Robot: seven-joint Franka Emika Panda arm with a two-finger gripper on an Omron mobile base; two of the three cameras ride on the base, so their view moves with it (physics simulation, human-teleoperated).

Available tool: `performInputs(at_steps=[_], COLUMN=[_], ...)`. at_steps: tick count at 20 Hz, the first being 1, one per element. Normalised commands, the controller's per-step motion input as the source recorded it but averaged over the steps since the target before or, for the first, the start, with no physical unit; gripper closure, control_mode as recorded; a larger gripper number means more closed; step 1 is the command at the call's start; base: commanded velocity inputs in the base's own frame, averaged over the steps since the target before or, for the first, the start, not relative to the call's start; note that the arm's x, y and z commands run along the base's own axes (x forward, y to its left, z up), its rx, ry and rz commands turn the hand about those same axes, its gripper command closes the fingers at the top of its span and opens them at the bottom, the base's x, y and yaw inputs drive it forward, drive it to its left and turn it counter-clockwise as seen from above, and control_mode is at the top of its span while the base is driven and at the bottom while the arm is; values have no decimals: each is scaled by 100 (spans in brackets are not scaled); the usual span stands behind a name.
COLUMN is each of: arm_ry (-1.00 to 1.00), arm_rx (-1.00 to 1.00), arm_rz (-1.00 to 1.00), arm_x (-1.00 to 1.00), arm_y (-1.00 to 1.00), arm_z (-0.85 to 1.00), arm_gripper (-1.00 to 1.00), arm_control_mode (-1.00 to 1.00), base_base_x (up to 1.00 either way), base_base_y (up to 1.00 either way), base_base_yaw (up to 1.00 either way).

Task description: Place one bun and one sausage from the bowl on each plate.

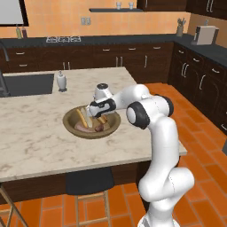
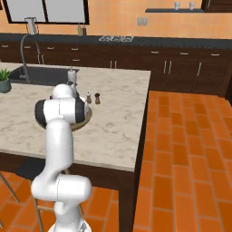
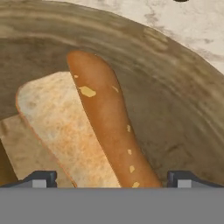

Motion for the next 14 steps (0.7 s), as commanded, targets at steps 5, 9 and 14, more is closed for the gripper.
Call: performInputs(at_steps=[5,9,14], arm_ry=[0,0,-1], arm_rx=[0,0,0], arm_rz=[0,0,0], arm_x=[0,0,-4], arm_y=[0,0,0], arm_z=[0,0,5], arm_gripper=[100,100,100], arm_control_mode=[-100,-100,-100], base_base_x=[0,0,0], base_base_y=[0,0,0], base_base_yaw=[0,0,0])
